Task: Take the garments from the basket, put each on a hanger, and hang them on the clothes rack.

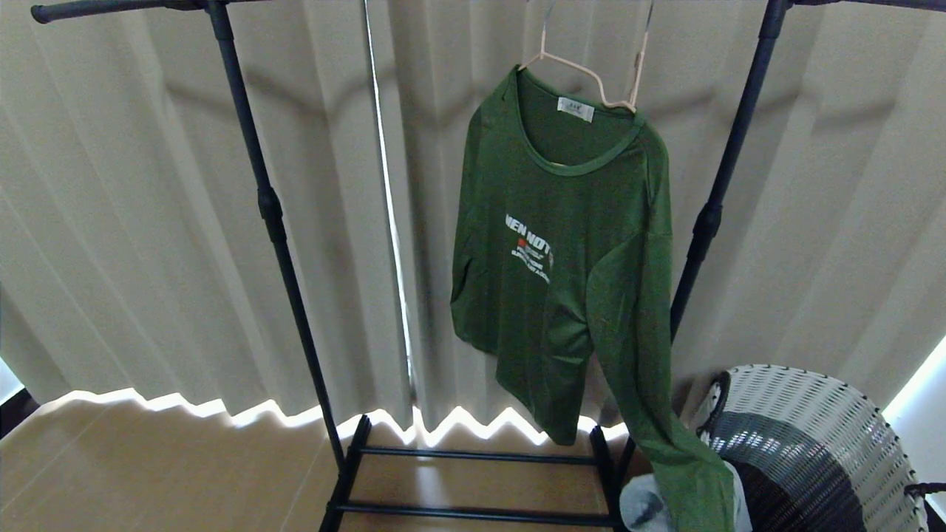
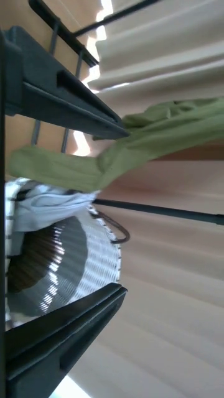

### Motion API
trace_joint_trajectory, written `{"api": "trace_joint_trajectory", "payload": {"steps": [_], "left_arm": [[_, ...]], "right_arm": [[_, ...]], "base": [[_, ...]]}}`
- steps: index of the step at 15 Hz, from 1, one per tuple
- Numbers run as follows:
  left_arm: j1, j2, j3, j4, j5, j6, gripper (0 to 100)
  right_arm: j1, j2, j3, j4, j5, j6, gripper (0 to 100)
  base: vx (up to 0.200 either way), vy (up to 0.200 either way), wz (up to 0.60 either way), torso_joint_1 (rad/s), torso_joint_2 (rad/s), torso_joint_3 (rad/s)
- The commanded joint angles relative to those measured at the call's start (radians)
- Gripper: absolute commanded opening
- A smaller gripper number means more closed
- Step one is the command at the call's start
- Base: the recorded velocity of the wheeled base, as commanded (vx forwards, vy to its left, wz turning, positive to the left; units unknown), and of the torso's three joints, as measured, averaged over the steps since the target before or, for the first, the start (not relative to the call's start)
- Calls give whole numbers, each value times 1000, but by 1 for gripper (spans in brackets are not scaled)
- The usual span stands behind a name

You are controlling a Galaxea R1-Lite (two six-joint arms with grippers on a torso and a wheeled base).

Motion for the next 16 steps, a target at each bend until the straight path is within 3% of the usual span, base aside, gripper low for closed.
{"api": "trace_joint_trajectory", "payload": {"steps": [1, 3, 6, 8, 10, 12, 16], "left_arm": [[0, 1, 0, -1, -1, -1, 100], [0, 1, 0, -1, -1, -1, 100], [0, 1, 0, -1, 1, -1, 100], [0, 1, 0, -1, 1, -1, 100], [0, 1, 0, -1, 3, -1, 100], [0, 1, 0, -1, 3, -1, 100], [0, 1, 0, -1, 4, -2, 100]], "right_arm": [[0, -1, 0, 8, -2, -2, 100], [0, -1, 0, 23, 1, -4, 100], [107, 237, -178, 177, -2, -33, 100], [147, 406, -242, 177, -8, -39, 100], [141, 676, -324, 169, -14, -88, 100], [140, 864, -376, 155, -89, -116, 100], [137, 1142, -379, 14, -141, -235, 100]], "base": [[200, 0, 0, 2, 2, 2], [0, 0, 0, 0, 0, 0], [0, 0, 0, 0, 0, 0], [0, 0, 0, 0, 0, 0], [0, 0, 0, 0, 0, 0], [0, 0, 0, 0, 0, 0], [0, 0, 0, 0, 0, 0]]}}
